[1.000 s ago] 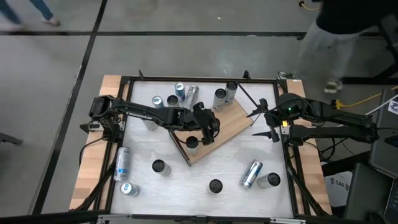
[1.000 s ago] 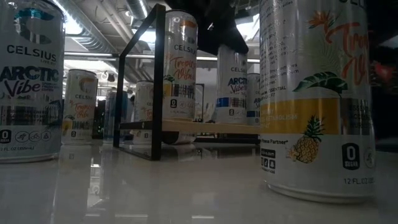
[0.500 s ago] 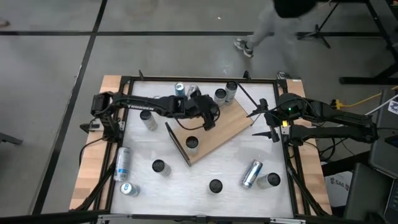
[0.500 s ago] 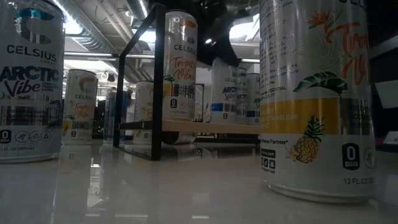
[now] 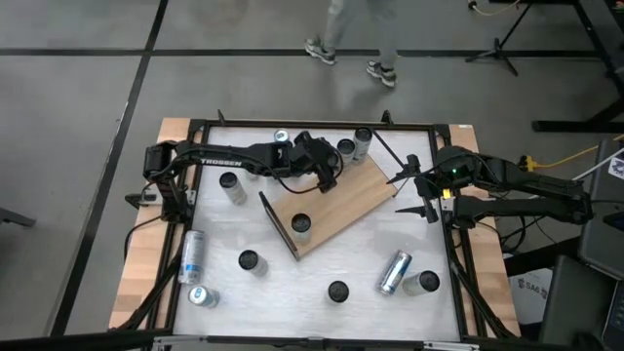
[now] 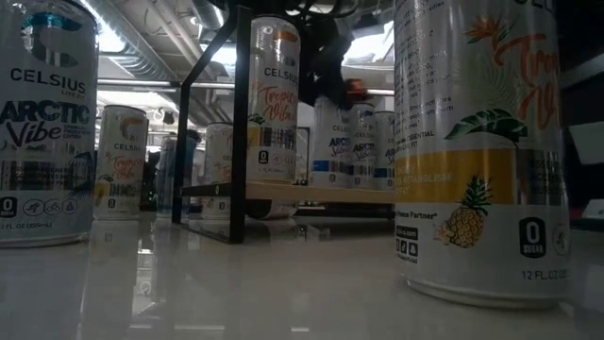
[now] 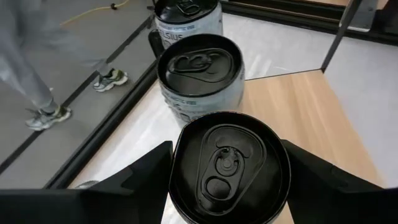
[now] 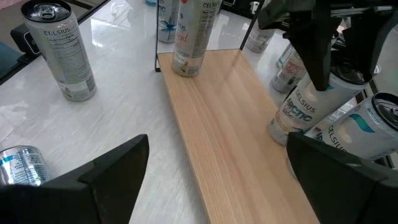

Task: Place canned beverage on shelf
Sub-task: Put the white blue soda can on the shelf

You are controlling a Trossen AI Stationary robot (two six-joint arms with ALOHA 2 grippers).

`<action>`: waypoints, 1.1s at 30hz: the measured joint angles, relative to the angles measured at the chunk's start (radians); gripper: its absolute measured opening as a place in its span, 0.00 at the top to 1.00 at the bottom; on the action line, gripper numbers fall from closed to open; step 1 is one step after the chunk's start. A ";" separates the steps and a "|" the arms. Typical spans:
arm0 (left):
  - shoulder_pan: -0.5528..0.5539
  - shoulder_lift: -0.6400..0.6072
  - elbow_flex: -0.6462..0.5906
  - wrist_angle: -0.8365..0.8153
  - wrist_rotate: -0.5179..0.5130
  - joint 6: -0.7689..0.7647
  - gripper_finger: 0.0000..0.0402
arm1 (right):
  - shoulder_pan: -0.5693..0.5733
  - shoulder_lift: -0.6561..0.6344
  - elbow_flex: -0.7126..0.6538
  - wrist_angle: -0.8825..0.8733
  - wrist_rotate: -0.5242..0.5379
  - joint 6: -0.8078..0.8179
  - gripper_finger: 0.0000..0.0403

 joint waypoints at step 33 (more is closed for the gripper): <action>-0.002 0.000 0.000 -0.003 -0.004 -0.037 0.32 | 0.000 0.000 0.000 0.000 0.000 0.000 0.08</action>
